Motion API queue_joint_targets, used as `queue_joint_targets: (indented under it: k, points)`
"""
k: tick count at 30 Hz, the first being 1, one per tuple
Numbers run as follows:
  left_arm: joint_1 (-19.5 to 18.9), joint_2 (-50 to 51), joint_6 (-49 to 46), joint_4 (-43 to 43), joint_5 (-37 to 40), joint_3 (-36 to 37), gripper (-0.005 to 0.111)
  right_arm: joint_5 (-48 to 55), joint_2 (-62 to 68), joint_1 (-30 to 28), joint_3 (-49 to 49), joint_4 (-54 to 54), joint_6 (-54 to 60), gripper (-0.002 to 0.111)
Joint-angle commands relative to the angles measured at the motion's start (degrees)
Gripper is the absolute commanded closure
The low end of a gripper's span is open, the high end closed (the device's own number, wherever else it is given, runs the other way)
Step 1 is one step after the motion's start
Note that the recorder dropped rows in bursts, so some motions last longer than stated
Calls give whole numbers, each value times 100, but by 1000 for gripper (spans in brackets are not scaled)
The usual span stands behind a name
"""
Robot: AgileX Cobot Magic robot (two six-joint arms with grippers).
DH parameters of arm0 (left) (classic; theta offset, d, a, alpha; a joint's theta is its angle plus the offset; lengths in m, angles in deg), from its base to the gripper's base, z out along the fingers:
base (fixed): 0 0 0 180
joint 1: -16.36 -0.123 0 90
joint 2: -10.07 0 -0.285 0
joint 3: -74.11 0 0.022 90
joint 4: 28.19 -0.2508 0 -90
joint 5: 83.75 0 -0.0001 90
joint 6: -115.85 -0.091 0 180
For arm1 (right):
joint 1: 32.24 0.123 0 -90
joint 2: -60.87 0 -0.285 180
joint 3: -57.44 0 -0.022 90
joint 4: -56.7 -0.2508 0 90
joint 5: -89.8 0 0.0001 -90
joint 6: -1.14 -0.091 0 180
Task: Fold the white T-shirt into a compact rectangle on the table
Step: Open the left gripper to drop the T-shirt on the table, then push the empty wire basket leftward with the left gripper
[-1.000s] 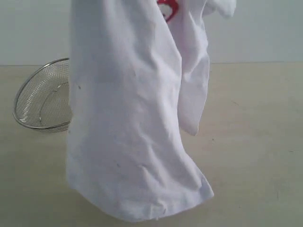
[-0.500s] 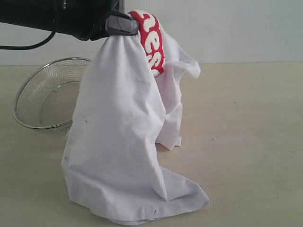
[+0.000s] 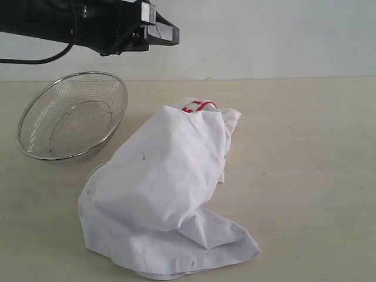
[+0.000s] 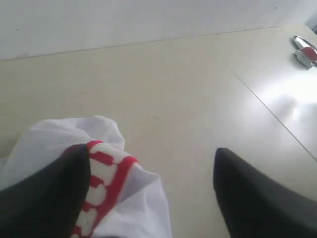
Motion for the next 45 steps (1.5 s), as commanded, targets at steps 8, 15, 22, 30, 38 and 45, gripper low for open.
queue_joint_targets:
  k: [8, 15, 22, 30, 38, 45]
  points:
    - [-795, -326, 1904, -3225, -17, 7, 59, -40, -29, -13, 2, 5, 19, 109]
    - [-1494, -125, 3180, -4937, -43, 7, 45, -40, -29, -13, 2, 5, 19, 109]
    - [-2175, 383, 3255, -4958, -37, 7, 45, -40, -29, -13, 2, 5, 19, 109]
    - [-2419, 1010, 3255, -5097, -195, 7, 45, -40, -29, -13, 2, 5, 19, 109]
    - [-2438, 1480, 3425, -5190, -734, 7, 45, -40, -29, -13, 2, 5, 19, 109]
    - [-2680, 1483, 3654, -5422, -1085, 7, 45, -40, -29, -13, 2, 5, 19, 109]
